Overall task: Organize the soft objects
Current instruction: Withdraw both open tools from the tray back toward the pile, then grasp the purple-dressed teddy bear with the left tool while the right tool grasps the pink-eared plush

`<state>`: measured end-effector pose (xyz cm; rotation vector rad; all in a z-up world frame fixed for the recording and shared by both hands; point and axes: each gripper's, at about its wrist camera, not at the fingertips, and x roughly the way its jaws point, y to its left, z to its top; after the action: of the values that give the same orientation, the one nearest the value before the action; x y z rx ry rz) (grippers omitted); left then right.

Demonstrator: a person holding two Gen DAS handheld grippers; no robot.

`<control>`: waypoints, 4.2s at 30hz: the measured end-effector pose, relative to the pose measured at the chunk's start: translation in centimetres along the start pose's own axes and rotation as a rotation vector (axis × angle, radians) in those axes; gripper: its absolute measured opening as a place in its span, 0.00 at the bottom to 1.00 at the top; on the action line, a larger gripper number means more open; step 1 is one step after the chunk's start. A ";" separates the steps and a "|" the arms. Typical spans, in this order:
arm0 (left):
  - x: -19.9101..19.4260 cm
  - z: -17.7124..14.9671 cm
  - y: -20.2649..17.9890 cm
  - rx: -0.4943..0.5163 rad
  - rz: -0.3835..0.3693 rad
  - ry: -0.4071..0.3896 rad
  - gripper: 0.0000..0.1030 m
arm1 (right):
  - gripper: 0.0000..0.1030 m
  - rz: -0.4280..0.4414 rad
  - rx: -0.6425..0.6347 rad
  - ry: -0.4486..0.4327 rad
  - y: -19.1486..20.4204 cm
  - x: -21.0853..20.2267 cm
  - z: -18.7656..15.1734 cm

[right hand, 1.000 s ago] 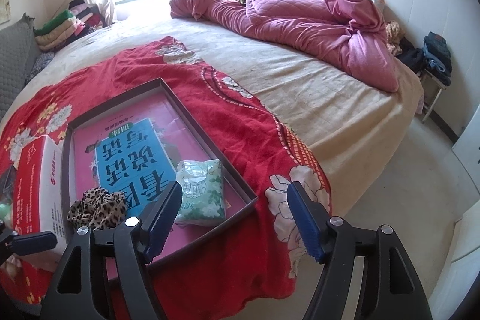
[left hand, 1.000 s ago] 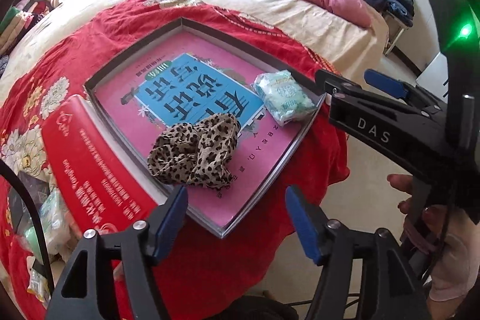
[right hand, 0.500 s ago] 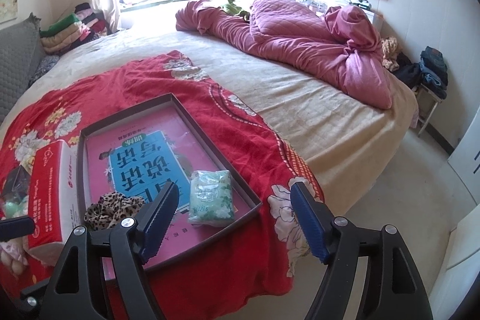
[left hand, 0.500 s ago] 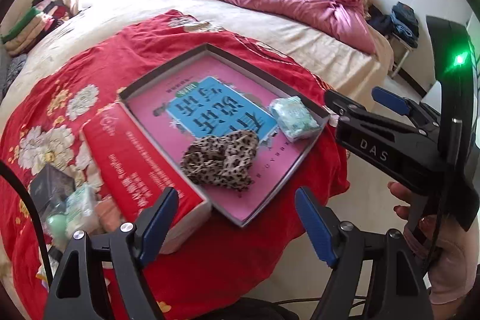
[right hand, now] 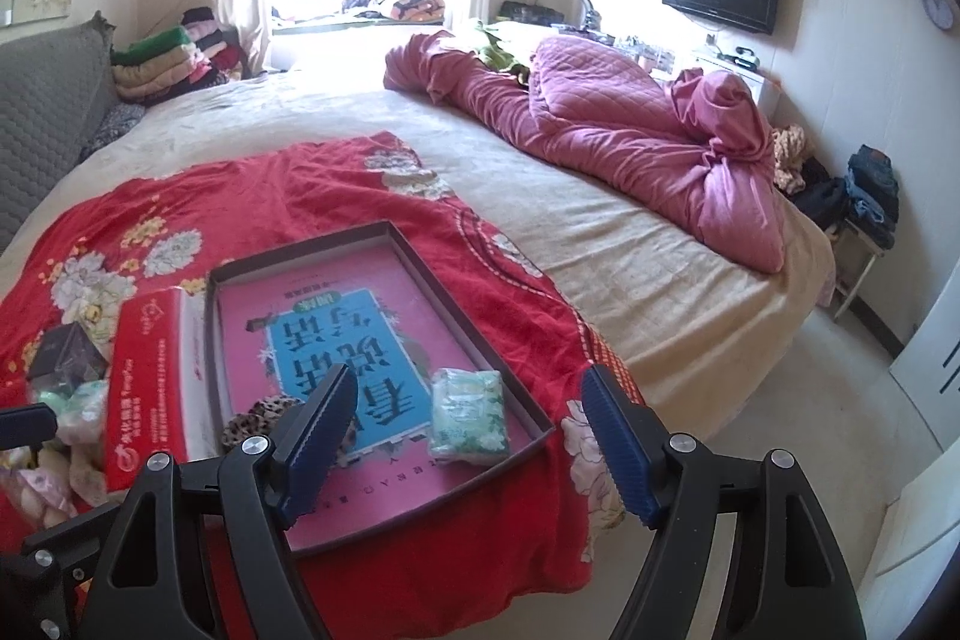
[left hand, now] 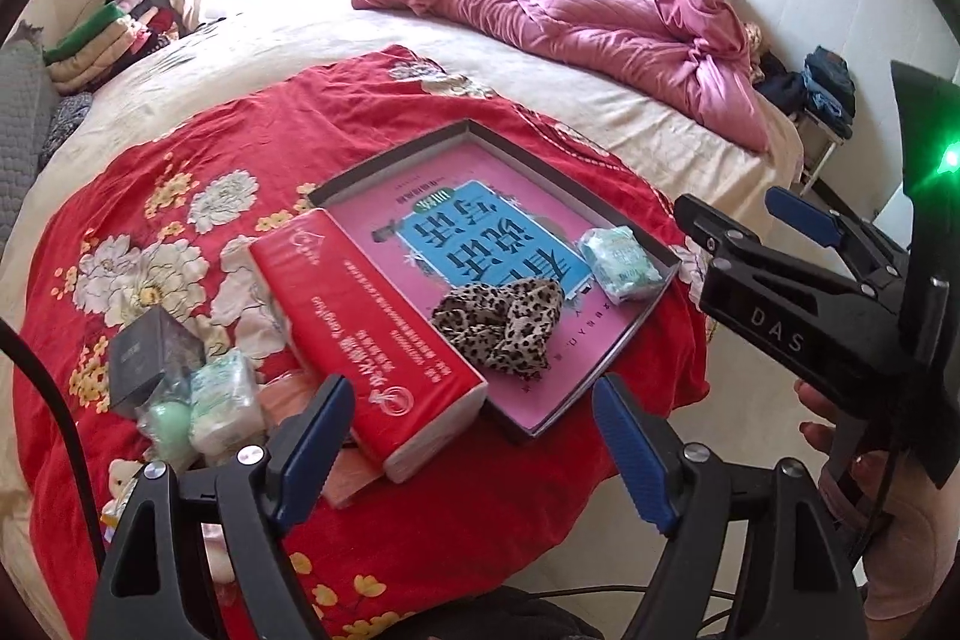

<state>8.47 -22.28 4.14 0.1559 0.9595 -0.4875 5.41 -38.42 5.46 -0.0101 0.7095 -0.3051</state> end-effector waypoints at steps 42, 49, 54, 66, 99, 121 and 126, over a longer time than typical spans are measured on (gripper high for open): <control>-11.0 -6.2 16.8 -0.304 0.246 -0.111 0.80 | 0.76 0.211 -0.215 -0.115 13.8 -8.8 1.7; -12.3 -7.8 20.3 -0.377 0.281 -0.110 0.80 | 0.76 0.275 -0.222 -0.120 15.5 -9.7 1.4; -12.6 -9.6 22.7 -0.425 0.311 -0.098 0.80 | 0.76 0.338 -0.255 -0.110 17.1 -10.0 0.6; -10.1 -14.1 27.2 -0.498 0.340 0.002 0.80 | 0.76 0.440 -0.337 -0.026 21.1 -8.3 -2.3; 1.4 -17.0 29.8 -0.528 0.231 0.174 0.80 | 0.76 0.526 -0.588 0.214 30.2 -1.1 -9.5; 3.3 -16.1 29.4 -0.533 0.105 0.127 0.32 | 0.21 0.621 -0.432 0.269 28.5 1.2 -8.6; 1.9 -16.3 29.7 -0.565 0.106 0.085 0.30 | 0.20 0.646 -0.399 0.263 27.7 0.6 -8.3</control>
<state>11.06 8.80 -9.26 -0.2835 1.1313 -0.0999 8.11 -11.32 -4.34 -0.1195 0.9830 0.4646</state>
